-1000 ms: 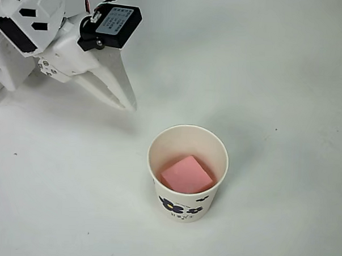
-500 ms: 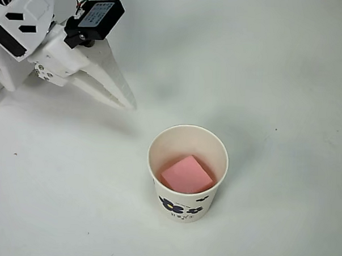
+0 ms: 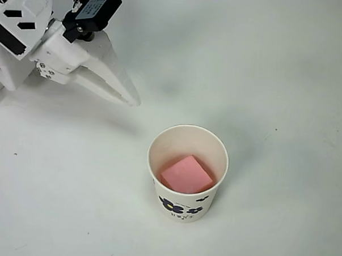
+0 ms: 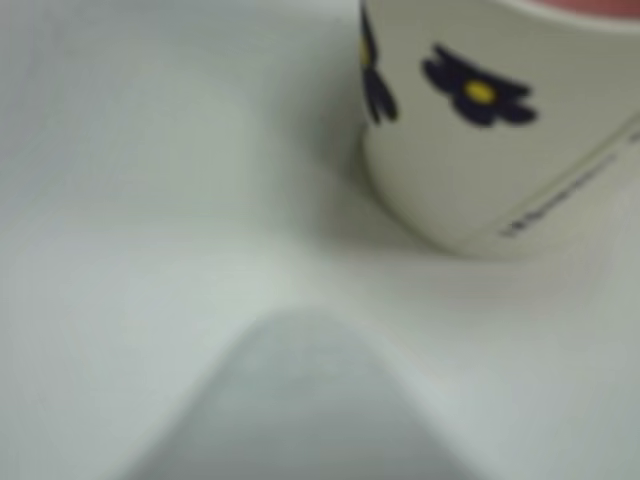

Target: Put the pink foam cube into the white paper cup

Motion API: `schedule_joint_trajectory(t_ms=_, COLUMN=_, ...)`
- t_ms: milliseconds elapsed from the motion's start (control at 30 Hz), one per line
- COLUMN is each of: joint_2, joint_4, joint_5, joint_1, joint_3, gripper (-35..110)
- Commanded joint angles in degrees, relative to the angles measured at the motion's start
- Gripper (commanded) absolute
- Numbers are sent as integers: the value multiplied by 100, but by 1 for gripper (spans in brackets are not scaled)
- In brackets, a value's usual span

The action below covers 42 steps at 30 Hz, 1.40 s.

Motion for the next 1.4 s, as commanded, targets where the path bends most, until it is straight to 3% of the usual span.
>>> schedule_joint_trajectory(t_ms=0, joint_2=141, joint_4=-70, joint_5=-53, joint_1=-44, joint_3=-26, gripper=0)
schedule_joint_trajectory(t_ms=867, joint_2=149, joint_4=2021, joint_5=563, joint_1=255, joint_3=158, gripper=0)
schedule_joint_trajectory(t_ms=1367, joint_2=149, joint_4=2382, joint_5=-167, joint_1=334, joint_3=158, gripper=0)
